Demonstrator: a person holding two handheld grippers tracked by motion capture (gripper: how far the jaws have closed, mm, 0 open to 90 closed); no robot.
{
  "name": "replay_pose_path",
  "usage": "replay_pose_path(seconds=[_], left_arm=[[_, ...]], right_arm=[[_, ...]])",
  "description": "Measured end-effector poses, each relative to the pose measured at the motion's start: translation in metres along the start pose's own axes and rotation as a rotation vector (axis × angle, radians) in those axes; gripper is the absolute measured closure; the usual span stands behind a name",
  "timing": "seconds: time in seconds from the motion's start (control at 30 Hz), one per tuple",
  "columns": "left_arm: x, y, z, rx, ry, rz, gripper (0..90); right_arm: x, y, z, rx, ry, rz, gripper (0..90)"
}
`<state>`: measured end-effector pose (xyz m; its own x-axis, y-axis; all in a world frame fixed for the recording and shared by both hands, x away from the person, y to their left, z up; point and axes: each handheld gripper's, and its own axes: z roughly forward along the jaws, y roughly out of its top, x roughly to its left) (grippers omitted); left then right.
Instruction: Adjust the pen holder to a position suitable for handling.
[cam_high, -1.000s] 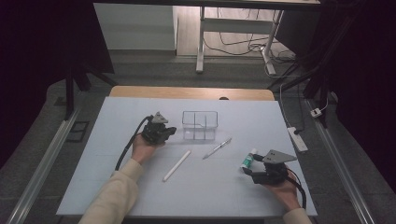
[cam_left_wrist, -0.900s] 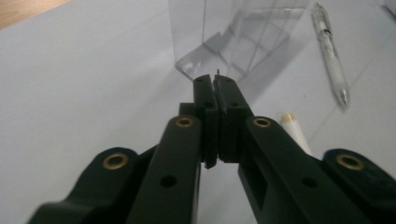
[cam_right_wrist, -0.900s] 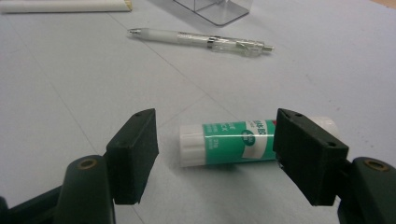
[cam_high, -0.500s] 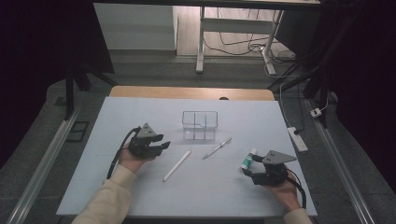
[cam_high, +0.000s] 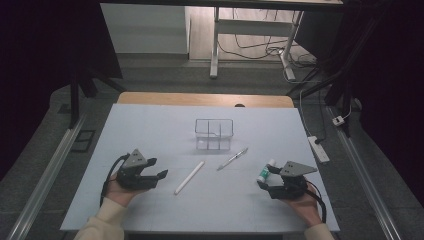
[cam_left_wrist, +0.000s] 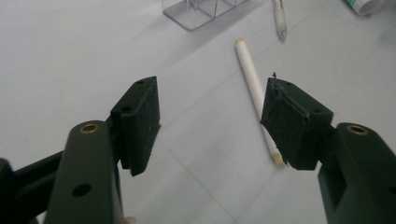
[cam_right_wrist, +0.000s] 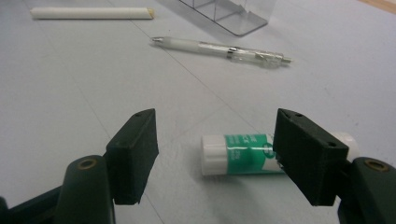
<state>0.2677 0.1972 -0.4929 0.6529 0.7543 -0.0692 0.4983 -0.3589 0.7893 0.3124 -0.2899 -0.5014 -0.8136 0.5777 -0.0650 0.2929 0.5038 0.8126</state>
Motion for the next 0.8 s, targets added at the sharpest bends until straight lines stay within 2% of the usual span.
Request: replay_pose_path(seconds=[0.13, 0.27, 0.33, 0.47, 0.53, 0.8], left_arm=[[-0.003, -0.012, -0.010, 0.001, 0.006, 0.000, 35.1], [-0.001, -0.021, -0.014, 0.004, 0.017, -0.009, 34.5], [-0.001, -0.025, -0.015, 0.010, 0.027, -0.010, 34.4], [0.001, -0.032, -0.021, 0.007, 0.035, -0.023, 33.9], [0.001, -0.036, -0.024, 0.004, 0.039, -0.026, 33.9], [-0.001, -0.045, -0.029, 0.009, 0.047, -0.013, 33.3]], right_arm=[[0.003, 0.003, -0.001, 0.000, 0.007, -0.021, 30.1], [0.003, 0.004, 0.000, -0.011, 0.022, -0.017, 30.4], [0.004, 0.006, 0.001, 0.005, 0.018, -0.035, 30.4], [0.003, 0.007, 0.001, -0.014, 0.037, -0.022, 31.8], [0.004, 0.008, 0.000, -0.013, 0.029, -0.025, 32.3], [0.005, 0.011, 0.002, -0.020, 0.047, -0.033, 33.0]])
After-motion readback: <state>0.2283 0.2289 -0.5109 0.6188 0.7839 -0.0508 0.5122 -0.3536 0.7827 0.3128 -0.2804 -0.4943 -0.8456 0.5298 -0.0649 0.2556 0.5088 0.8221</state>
